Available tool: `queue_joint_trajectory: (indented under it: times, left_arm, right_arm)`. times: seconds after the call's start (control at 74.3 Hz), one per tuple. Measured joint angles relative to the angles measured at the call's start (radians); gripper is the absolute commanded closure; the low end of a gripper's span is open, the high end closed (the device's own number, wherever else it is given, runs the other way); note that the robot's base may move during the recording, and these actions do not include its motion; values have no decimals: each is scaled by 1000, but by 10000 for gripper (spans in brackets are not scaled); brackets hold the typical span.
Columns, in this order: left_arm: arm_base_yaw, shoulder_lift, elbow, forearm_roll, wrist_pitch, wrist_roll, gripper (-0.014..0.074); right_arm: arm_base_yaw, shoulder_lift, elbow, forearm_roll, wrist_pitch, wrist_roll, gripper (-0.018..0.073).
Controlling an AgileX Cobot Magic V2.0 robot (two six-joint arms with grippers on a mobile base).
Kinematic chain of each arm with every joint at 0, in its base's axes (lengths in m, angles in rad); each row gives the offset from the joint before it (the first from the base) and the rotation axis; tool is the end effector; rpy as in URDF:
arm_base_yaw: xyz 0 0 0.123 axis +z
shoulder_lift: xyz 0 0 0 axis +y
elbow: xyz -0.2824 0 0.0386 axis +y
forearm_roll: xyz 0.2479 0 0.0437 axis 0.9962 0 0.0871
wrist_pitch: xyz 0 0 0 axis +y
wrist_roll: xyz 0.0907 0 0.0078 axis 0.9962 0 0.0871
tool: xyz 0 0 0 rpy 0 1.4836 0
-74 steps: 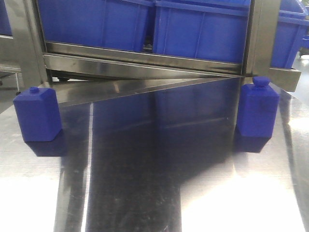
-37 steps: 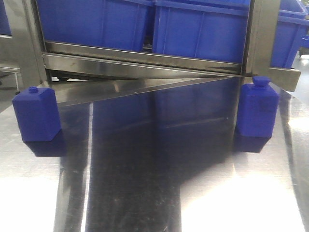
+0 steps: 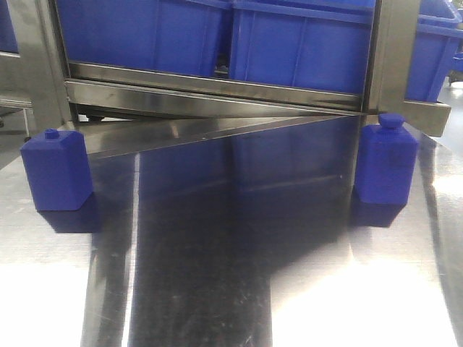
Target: Pick and sort blue part to right shelf
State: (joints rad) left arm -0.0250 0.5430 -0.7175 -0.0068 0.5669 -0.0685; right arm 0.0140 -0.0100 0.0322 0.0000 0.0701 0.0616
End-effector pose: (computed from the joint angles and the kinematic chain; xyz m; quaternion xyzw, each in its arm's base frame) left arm 0.1015 -0.0029 0.3606 -0.0188 0.8062 -0.0308 0.5906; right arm 0.0571 0.0008 0.1964 0.0169 0.7087 0.0267 0.7048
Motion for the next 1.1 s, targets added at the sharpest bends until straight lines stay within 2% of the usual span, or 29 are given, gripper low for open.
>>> queue_joint_trajectory:
  times: [0.094,0.175,0.256,0.417,0.754,0.889,1.104]
  left_arm:
    - [-56,85,-29,-45,51,31,22]
    - [-115,168,-52,-95,85,39,-22]
    - [-172,257,-94,-134,118,43,-34]
    - [-251,449,-208,-160,180,41,-34]
    - [-260,886,-546,-162,471,-7,-33]
    - [-260,1018,-630,-160,505,-25,-33]
    - [-260,1146,-647,-137,508,-28,-33]
  right_arm:
    - [0,0,0,0,0,0,503]
    - [0,0,0,0,0,0,503]
    - [0,0,0,0,0,0,503]
    - [0,0,0,0,0,0,503]
    - [0,0,0,0,0,0,503]
    - [0,0,0,0,0,0,503]
    - [0,0,0,0,0,0,503]
